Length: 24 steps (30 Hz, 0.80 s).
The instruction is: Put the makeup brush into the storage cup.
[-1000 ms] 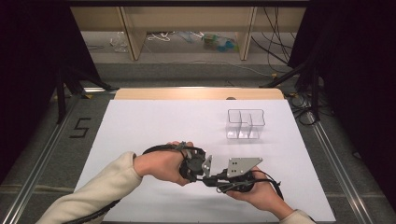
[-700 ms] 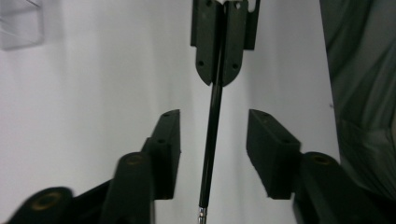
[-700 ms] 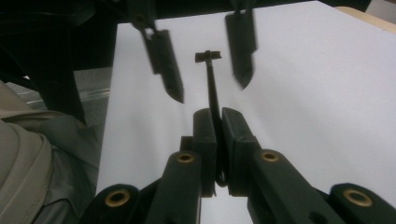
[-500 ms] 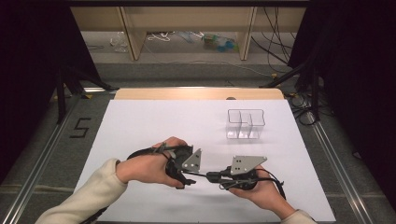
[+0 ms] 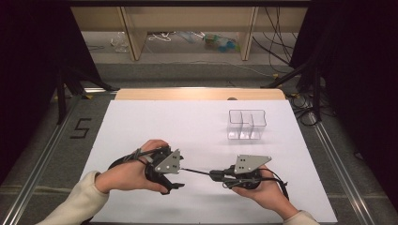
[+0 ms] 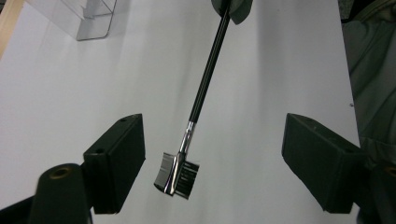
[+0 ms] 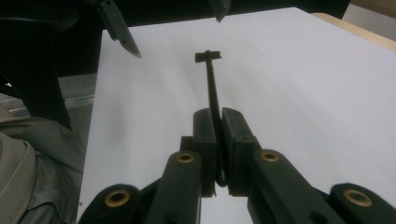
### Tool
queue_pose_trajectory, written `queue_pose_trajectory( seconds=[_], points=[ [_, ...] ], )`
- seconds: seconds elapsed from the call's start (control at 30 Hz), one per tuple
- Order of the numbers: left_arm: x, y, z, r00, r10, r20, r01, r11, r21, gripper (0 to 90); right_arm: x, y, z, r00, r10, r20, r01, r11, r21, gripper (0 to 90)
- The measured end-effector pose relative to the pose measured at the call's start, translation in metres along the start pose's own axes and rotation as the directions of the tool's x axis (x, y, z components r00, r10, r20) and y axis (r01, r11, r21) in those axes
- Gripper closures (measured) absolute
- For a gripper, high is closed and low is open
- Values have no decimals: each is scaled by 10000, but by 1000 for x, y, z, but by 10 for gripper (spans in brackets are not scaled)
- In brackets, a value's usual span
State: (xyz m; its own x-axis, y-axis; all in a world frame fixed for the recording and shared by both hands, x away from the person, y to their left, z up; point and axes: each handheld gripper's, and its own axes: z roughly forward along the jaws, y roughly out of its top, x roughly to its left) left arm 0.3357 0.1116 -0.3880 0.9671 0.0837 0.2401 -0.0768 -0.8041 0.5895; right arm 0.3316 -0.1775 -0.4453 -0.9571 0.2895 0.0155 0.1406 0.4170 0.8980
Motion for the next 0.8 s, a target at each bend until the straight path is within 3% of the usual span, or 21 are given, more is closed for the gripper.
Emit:
queue_pose_trajectory(
  seconds=[0.03, 0.13, 0.23, 0.3, 0.37, 0.53, 0.67, 0.8],
  points=[
    [-1, -3, 0, 9997, -218, -61, 217, 9997, -138, 211, 0, -1, 0, 9999, 32, 111, -31, 9999, -142, 855],
    [-2, -10, -2, 9996, -278, -109, 276, 9994, -195, 209, 0, 0, -3, 9999, 43, 94, -43, 10000, 29, 856],
    [-4, -17, -3, 9980, -555, -292, 542, 9975, -446, 204, 0, -1, -3, 9998, 25, 183, -22, 9999, -150, 855],
    [-3, -21, -4, 9982, -527, -287, 515, 9978, -408, 195, -1, -1, -5, 9998, 52, 200, -49, 9999, -148, 855],
    [-5, -26, -4, 9950, -910, -412, 879, 9936, -711, 194, -1, -1, -8, 9996, 74, 256, -71, 9999, -123, 855],
    [-7, -36, -2, 9896, -1342, -526, 1288, 9870, -958, 191, -1, -2, -13, 9984, 127, 548, -107, 9993, -366, 855],
    [-6, -40, -1, 9887, -1392, -555, 1341, 9871, -872, 189, -2, -2, -20, 9968, 156, 783, -115, 9986, -515, 855],
    [-7, -43, 5, 9830, -1742, -581, 1668, 9794, -1139, 192, -3, -2, -25, 9943, 288, 1030, -211, 9970, -746, 855]
  ],
)
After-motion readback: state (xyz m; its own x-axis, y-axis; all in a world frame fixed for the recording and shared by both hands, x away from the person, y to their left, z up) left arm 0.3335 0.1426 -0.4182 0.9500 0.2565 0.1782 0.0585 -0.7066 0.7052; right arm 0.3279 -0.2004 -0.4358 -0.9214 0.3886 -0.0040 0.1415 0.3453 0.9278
